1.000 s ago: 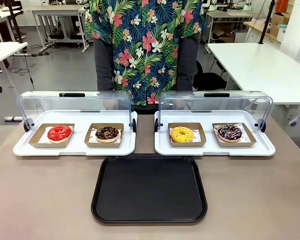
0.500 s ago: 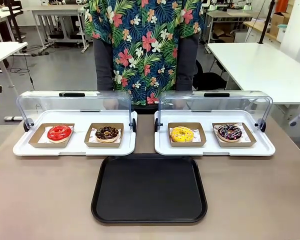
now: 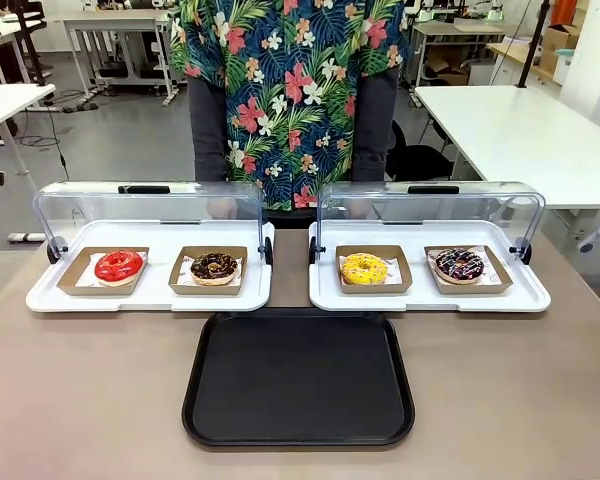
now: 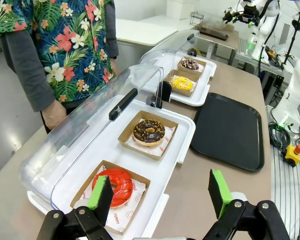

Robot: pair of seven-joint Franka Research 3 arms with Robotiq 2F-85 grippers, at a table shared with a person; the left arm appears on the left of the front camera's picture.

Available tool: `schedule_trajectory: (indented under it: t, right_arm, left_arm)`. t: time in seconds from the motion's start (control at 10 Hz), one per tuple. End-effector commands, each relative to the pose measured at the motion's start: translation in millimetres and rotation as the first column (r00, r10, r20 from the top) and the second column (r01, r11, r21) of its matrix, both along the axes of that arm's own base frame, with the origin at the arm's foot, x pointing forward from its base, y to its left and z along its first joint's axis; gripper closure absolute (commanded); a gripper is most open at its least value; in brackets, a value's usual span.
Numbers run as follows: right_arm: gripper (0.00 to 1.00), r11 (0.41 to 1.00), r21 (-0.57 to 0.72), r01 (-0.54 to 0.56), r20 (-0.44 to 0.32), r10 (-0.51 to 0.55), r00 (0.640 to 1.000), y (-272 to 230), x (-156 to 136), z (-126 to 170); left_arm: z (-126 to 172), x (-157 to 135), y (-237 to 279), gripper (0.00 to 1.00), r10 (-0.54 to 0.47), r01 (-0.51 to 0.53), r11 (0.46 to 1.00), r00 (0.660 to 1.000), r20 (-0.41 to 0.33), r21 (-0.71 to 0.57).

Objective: Move the fourth donut from the left to the tray.
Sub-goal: Pick up the Paper togo box containing the Donut indicated by the person and place it on the Handle tray.

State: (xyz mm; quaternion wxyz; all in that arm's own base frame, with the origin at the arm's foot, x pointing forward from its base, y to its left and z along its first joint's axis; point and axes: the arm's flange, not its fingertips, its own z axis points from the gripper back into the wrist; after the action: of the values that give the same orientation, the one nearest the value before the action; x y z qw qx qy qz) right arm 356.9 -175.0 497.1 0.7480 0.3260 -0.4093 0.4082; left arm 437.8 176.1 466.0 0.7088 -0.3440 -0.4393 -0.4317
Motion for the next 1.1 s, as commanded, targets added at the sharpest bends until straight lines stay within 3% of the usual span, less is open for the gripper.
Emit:
schedule_trajectory:
  t: [0.0,1.0]
  right_arm:
    - [0.00,1.000,0.014,-0.007,0.034,0.007,0.999,0.1,2.9,1.5]
    - [0.00,1.000,0.014,-0.007,0.034,0.007,0.999,0.1,2.9,1.5]
  left_arm:
    - [0.6,-0.2,-0.4,0.00,-0.002,0.002,1.000,1.000,-0.001,0.009]
    - [0.6,-0.2,-0.4,0.00,-0.002,0.002,1.000,1.000,-0.001,0.009]
